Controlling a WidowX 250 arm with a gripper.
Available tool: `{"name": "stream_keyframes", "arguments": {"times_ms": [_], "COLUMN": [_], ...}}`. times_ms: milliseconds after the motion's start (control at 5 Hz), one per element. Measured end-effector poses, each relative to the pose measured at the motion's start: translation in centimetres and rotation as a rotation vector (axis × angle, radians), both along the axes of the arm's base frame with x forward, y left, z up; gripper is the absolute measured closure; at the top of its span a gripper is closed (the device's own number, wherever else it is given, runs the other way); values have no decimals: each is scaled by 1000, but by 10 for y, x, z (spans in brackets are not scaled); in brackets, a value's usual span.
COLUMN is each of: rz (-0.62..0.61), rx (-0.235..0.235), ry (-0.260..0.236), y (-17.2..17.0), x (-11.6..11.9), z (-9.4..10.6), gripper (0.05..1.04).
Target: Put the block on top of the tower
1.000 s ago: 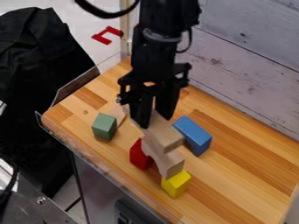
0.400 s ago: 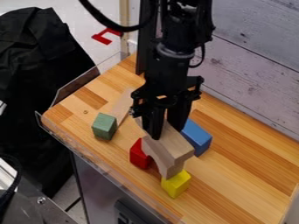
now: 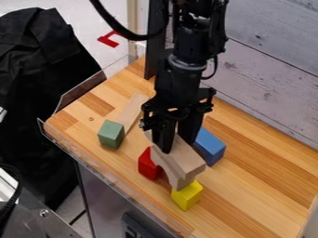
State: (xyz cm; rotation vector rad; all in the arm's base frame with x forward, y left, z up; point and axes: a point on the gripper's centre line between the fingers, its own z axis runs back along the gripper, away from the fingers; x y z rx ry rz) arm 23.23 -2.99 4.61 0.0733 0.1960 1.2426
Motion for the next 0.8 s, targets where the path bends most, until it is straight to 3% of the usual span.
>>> {"name": "stream_keyframes", "arguments": {"times_ms": [400,600,800], "rz": [22,24,18], "rx": [-9,-17,-18], "ry": [25,19,16], "y": [1,1,0], "x": [1,3,4], "z": [-6,-5,-5], "gripper": [529,224,73]}}
